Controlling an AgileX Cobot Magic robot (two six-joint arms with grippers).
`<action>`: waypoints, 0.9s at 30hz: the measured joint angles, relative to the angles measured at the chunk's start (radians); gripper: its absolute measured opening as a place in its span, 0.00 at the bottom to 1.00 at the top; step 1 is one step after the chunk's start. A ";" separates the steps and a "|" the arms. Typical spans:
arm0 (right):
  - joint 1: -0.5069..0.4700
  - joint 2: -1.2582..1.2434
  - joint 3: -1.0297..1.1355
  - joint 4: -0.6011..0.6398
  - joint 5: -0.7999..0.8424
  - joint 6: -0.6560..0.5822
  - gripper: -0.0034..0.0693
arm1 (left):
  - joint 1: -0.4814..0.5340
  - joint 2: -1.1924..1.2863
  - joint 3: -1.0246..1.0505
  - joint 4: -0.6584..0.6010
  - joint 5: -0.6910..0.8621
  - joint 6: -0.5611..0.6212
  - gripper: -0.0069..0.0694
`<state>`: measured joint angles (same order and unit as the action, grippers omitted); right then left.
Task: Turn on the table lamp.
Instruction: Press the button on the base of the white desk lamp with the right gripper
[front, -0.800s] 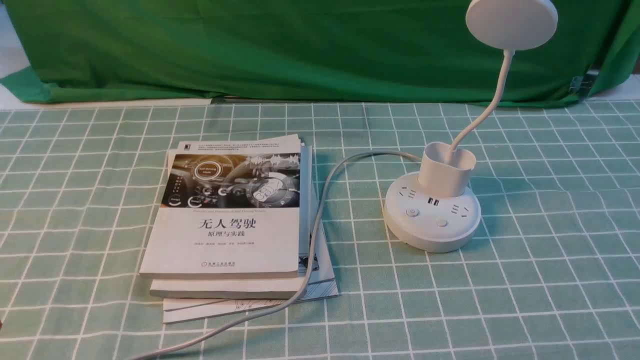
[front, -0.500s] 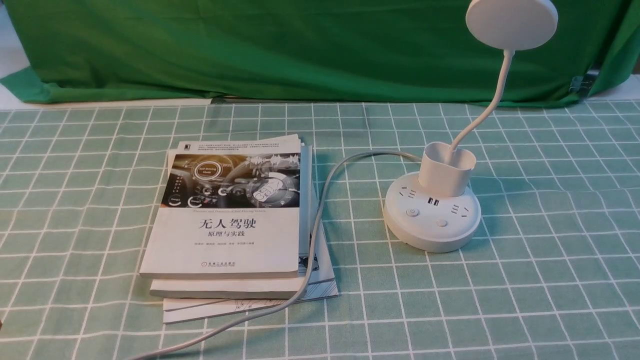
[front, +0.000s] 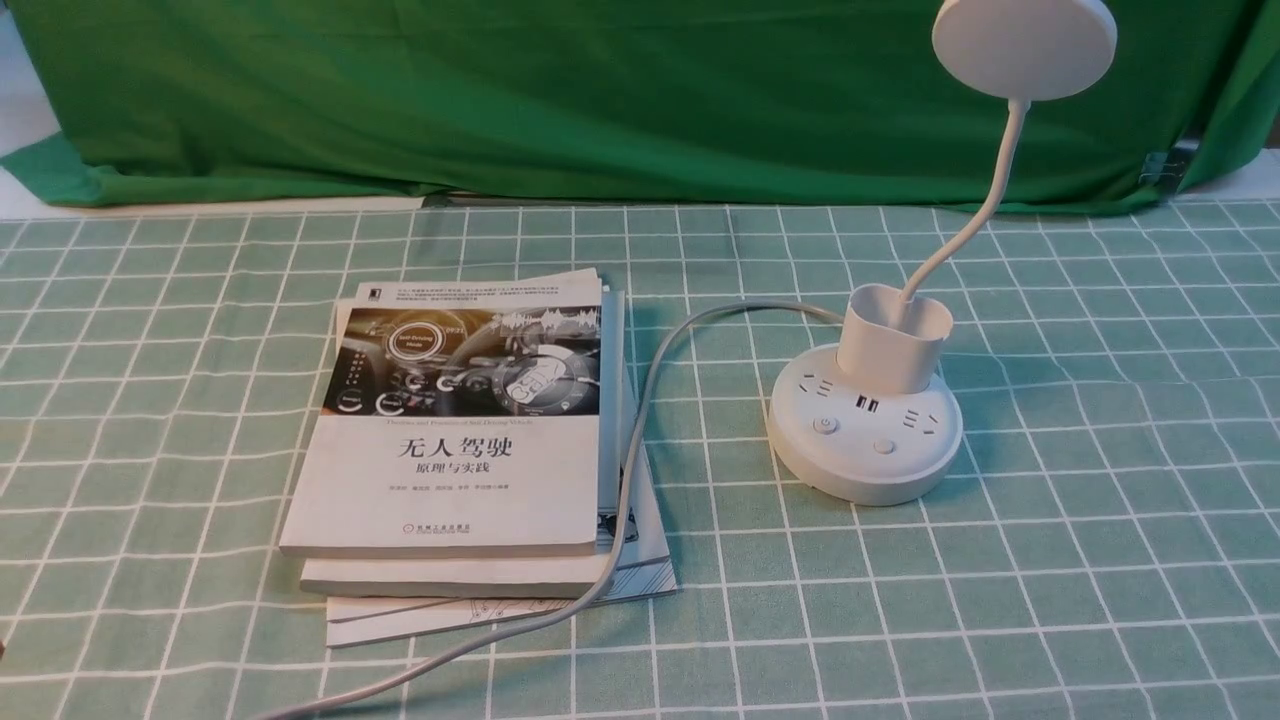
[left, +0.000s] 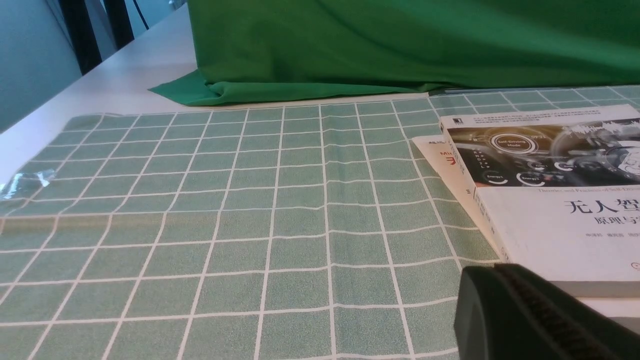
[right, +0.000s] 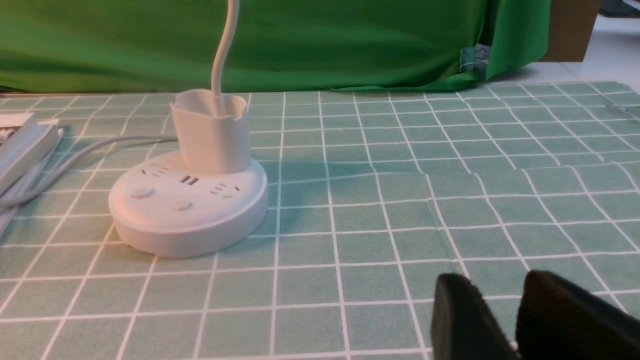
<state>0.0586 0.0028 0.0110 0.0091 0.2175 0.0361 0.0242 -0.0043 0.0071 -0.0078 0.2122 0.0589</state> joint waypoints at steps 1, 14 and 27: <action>0.000 0.000 0.000 0.000 0.000 0.000 0.38 | 0.000 0.000 0.000 0.000 0.000 0.000 0.12; 0.000 0.000 0.000 0.000 0.000 0.002 0.38 | 0.000 0.000 0.000 0.000 0.000 0.000 0.12; 0.000 0.000 0.000 0.033 0.000 0.599 0.38 | 0.000 0.000 0.000 0.000 0.000 0.000 0.12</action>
<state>0.0586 0.0028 0.0110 0.0417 0.2175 0.6349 0.0242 -0.0043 0.0071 -0.0078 0.2122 0.0589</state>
